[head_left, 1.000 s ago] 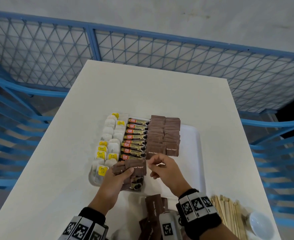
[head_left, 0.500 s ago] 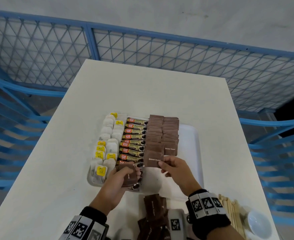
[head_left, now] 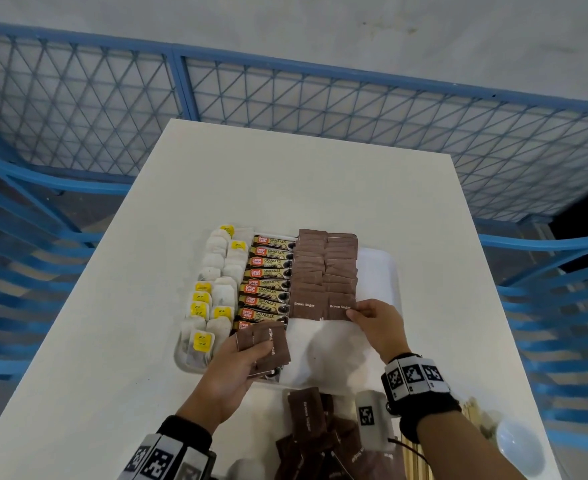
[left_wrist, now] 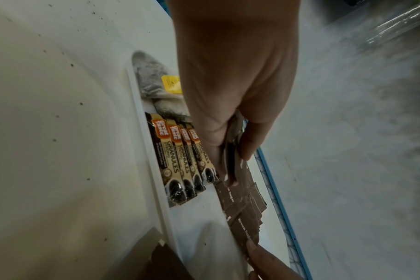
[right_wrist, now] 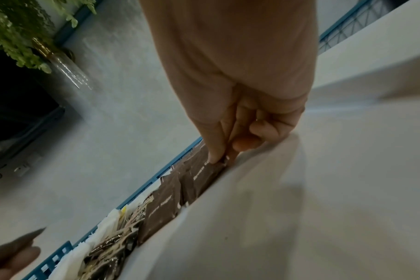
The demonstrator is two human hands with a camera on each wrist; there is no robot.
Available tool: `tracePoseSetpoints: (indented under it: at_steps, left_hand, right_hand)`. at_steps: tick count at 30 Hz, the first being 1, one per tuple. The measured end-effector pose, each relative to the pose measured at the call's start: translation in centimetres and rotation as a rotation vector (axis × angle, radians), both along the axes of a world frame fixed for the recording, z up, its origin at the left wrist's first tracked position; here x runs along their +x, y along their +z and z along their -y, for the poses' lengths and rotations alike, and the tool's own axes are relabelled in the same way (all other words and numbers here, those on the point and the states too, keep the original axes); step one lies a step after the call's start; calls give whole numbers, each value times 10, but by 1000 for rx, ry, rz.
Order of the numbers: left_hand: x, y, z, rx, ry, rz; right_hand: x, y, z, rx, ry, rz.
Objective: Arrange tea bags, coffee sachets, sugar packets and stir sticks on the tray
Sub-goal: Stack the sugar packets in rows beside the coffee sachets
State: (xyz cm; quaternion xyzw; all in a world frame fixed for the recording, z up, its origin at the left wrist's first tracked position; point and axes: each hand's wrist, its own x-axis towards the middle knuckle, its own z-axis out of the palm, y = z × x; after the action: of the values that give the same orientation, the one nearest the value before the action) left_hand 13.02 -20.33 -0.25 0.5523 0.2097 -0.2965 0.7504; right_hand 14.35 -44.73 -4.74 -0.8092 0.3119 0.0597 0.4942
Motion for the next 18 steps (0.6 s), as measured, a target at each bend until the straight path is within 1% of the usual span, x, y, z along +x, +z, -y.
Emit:
tracePoseSetpoints:
  at_steps: [8,11,14,16,18]
  left_hand:
    - [2,5,3,31,-2,27]
    - [2,7,6,34,4,43]
    - [2,10,8,47,13,62]
    - [2,10,10,59,19,70]
    - [2,10,10,86,10,78]
  right_hand:
    - [2,1,-9,-25,-97,37]
    - [-1,4,-14,-94,-100,67]
    - [-6,14,-31,-180,-3,150]
    - [-9,27,-47,-128,97,204]
    - [-13,43,-60,-14,227,231]
